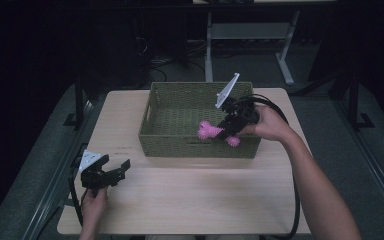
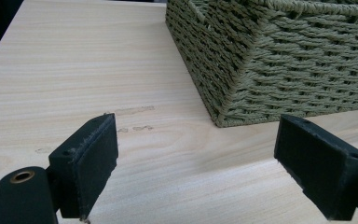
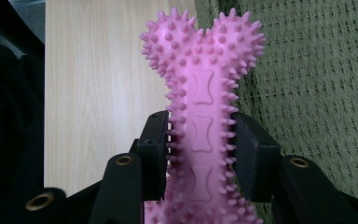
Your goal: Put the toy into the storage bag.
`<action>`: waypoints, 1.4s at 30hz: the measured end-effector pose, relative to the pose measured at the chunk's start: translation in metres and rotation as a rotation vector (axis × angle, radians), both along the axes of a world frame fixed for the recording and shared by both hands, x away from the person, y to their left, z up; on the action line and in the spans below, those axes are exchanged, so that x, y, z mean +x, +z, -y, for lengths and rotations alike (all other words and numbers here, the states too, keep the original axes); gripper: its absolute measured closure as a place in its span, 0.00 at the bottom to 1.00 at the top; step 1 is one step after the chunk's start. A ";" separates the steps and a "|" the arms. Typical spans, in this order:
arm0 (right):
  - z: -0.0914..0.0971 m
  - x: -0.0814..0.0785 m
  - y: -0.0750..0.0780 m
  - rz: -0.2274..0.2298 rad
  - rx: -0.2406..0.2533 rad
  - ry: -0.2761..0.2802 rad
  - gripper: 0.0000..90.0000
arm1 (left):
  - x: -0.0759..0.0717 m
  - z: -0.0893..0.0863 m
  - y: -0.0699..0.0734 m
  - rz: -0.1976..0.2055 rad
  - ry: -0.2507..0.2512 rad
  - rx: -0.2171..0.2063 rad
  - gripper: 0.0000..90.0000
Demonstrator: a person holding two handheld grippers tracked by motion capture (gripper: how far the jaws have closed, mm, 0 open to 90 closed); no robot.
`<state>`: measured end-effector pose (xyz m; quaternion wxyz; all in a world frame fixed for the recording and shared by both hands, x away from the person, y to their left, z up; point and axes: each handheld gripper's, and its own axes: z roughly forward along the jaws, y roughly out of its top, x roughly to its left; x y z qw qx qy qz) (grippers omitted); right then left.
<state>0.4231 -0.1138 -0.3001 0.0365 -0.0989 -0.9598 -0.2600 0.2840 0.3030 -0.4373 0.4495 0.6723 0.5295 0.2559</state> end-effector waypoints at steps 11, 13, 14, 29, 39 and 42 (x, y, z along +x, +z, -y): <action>-0.001 0.013 0.008 0.000 0.003 -0.009 0.65 | 0.000 -0.001 0.000 0.000 -0.001 -0.002 0.14; -0.001 0.015 0.009 -0.004 0.007 -0.009 0.65 | 0.000 -0.001 0.000 -0.001 -0.001 -0.002 0.14; -0.001 0.018 0.010 -0.004 0.002 -0.015 0.65 | 0.000 -0.001 0.000 0.000 -0.002 -0.001 0.14; -0.003 0.041 0.011 -0.019 -0.016 -0.034 0.65 | 0.000 -0.001 0.001 0.003 -0.001 -0.001 0.14; 0.001 0.053 0.001 -0.040 -0.029 -0.056 0.65 | 0.000 -0.001 0.001 0.003 -0.002 -0.001 0.14; 0.002 0.058 -0.003 -0.050 -0.029 -0.065 0.65 | 0.000 -0.001 0.001 0.002 0.001 -0.004 0.14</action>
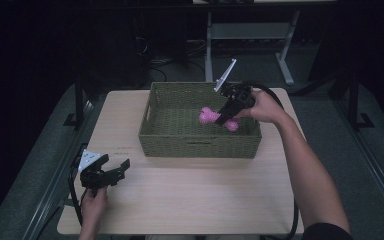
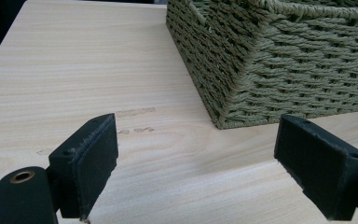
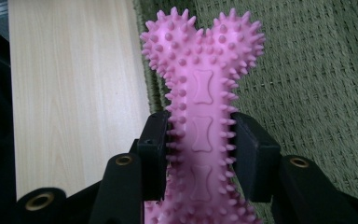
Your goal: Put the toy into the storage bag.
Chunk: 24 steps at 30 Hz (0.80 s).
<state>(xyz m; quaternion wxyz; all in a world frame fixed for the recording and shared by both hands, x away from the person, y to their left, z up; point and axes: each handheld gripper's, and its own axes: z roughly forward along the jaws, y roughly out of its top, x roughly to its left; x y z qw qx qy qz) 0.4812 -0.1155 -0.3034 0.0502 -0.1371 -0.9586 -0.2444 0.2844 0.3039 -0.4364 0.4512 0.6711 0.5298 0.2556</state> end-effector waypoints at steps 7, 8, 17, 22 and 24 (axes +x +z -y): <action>0.000 0.007 -0.005 -0.013 0.004 -0.006 0.65 | 0.000 -0.001 0.000 0.000 0.001 0.001 0.14; 0.000 0.008 -0.008 -0.018 0.003 -0.005 0.65 | 0.000 -0.001 0.000 -0.001 0.001 0.001 0.14; -0.004 0.013 -0.017 -0.033 -0.007 -0.005 0.65 | 0.000 -0.001 0.000 -0.001 -0.002 -0.002 0.14; -0.005 0.016 -0.020 -0.039 -0.004 -0.005 0.65 | 0.000 -0.001 0.000 -0.002 0.000 0.001 0.14; -0.007 0.017 -0.022 -0.041 -0.010 -0.003 0.65 | 0.000 -0.001 0.000 -0.001 -0.001 -0.001 0.14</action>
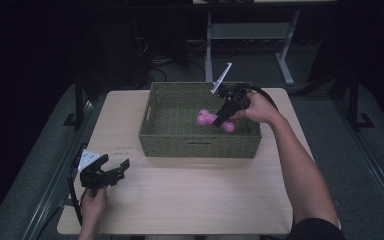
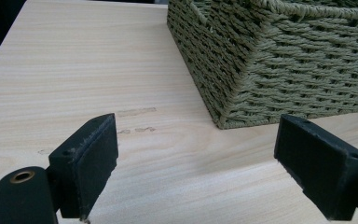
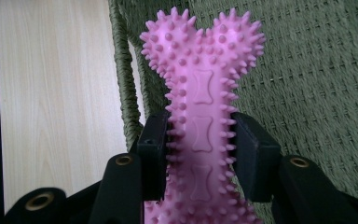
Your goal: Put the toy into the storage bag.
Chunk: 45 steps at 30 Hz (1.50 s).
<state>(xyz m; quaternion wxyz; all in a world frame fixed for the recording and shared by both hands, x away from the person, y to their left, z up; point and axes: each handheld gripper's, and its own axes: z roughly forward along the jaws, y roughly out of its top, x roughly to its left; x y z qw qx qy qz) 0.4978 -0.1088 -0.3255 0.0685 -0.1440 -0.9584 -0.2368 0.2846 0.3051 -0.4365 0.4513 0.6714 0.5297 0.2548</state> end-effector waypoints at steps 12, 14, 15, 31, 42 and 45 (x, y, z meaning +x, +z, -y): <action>-0.003 0.003 -0.009 -0.017 -0.012 0.003 0.65 | 0.000 0.000 0.000 -0.001 0.001 -0.001 0.14; -0.003 0.004 -0.011 -0.015 -0.017 0.006 0.65 | 0.000 0.000 0.000 -0.002 0.001 0.000 0.14; -0.004 0.003 -0.012 -0.019 -0.021 0.006 0.65 | 0.000 0.000 0.000 -0.002 0.001 -0.001 0.14; -0.004 0.002 -0.027 -0.038 -0.030 0.005 0.65 | 0.001 0.000 0.000 -0.002 0.001 -0.002 0.14; -0.005 0.001 -0.029 -0.037 -0.037 0.011 0.65 | 0.000 0.000 0.000 -0.002 0.000 -0.003 0.14; -0.005 0.001 -0.029 -0.034 -0.035 0.011 0.64 | 0.001 0.000 0.000 -0.003 0.000 -0.002 0.14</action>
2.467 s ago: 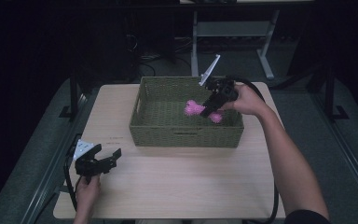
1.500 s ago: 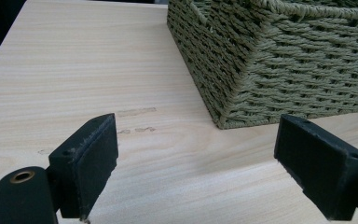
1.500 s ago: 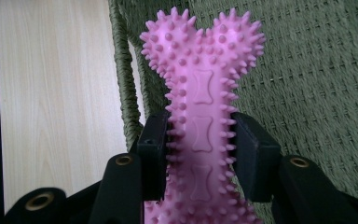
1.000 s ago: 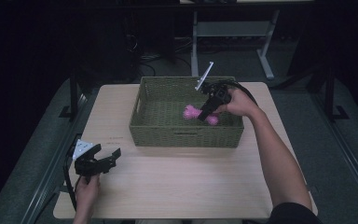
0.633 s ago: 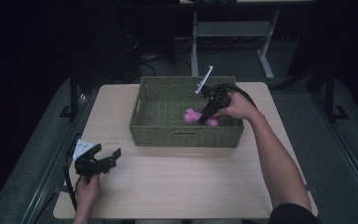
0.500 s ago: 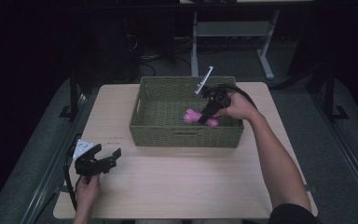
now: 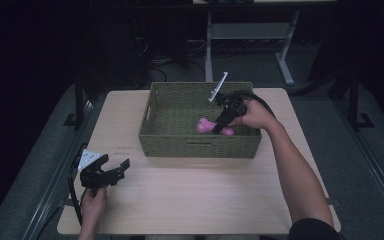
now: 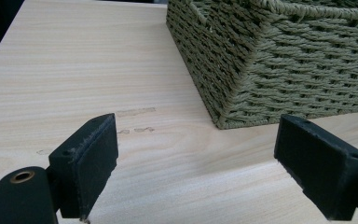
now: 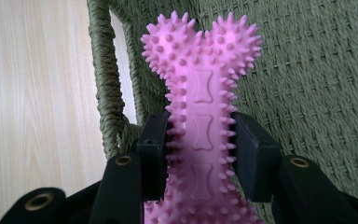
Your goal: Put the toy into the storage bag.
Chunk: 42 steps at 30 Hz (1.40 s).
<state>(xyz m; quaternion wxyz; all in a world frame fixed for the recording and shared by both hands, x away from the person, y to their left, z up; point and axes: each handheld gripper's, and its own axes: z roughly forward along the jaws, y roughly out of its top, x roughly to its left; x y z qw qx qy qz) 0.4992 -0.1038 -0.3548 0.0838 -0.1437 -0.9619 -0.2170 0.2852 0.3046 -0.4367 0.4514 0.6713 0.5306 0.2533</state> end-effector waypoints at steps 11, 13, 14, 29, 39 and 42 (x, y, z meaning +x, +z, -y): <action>0.000 -0.001 -0.005 -0.008 -0.002 -0.009 0.64 | 0.000 0.000 0.001 0.002 -0.001 -0.001 0.14; -0.001 -0.001 -0.007 -0.006 -0.006 -0.010 0.64 | 0.000 0.000 0.001 0.001 -0.001 0.000 0.14; -0.001 0.000 -0.007 -0.005 -0.008 -0.009 0.64 | 0.000 0.000 0.001 0.001 -0.002 -0.001 0.14; -0.007 0.004 -0.021 -0.011 -0.047 -0.016 0.64 | 0.000 0.000 0.000 0.000 0.000 -0.001 0.14; -0.005 0.010 -0.028 -0.019 -0.048 -0.049 0.59 | 0.001 0.000 0.000 -0.001 0.000 0.000 0.14; -0.003 0.011 -0.026 -0.013 -0.029 -0.063 0.58 | 0.001 0.001 0.000 -0.001 0.001 0.003 0.14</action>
